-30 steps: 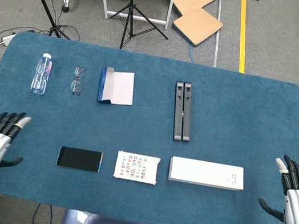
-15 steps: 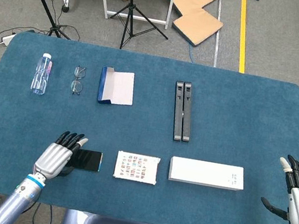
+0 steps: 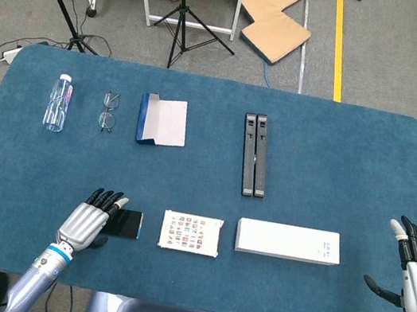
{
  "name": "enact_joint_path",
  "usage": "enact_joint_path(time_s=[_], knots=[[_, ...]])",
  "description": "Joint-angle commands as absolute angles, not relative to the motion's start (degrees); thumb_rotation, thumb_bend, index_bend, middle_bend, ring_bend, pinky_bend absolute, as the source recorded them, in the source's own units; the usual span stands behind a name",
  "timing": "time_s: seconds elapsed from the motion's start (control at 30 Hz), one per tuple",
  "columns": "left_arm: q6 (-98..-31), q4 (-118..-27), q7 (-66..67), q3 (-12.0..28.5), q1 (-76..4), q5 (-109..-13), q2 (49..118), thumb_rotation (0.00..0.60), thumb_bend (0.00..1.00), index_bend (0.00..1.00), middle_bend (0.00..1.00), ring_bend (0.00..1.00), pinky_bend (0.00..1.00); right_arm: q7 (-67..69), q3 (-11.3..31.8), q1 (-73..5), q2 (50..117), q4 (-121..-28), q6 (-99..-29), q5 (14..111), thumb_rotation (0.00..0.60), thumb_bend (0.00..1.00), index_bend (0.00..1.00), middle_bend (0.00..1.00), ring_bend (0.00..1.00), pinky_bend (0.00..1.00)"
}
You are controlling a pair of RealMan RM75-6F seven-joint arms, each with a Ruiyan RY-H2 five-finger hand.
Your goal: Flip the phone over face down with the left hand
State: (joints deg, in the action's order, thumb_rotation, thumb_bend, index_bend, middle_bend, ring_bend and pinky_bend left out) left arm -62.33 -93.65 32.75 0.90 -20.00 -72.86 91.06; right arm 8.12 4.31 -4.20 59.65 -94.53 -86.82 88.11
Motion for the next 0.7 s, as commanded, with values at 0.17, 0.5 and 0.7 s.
enact_joint_path(time_s=[0.17,0.5,0.7], knots=[[-62.10,-92.22,31.95,0.68,-20.47,-72.21,91.90,0.600,0.33,0.00,0.00,0.00,0.00,8.34,4.25,-4.14,59.53,-94.64,-87.03,88.37,0.600,0.00,0.00,0.00,0.00,0.00],[-61.69,-90.26,31.48,0.80,-21.38,-70.61,92.81,0.600,0.33,0.00,0.00,0.00,0.00,8.28,4.16,-4.42,59.74,-94.47,-86.30,88.13,0.600,0.00,0.00,0.00,0.00,0.00],[-61.66,-89.44,31.13,0.64,-21.78,-70.19,93.23,0.600,0.33,0.00,0.00,0.00,0.00,8.31,4.08,-4.44,59.71,-94.52,-86.26,88.22,0.600,0.00,0.00,0.00,0.00,0.00]])
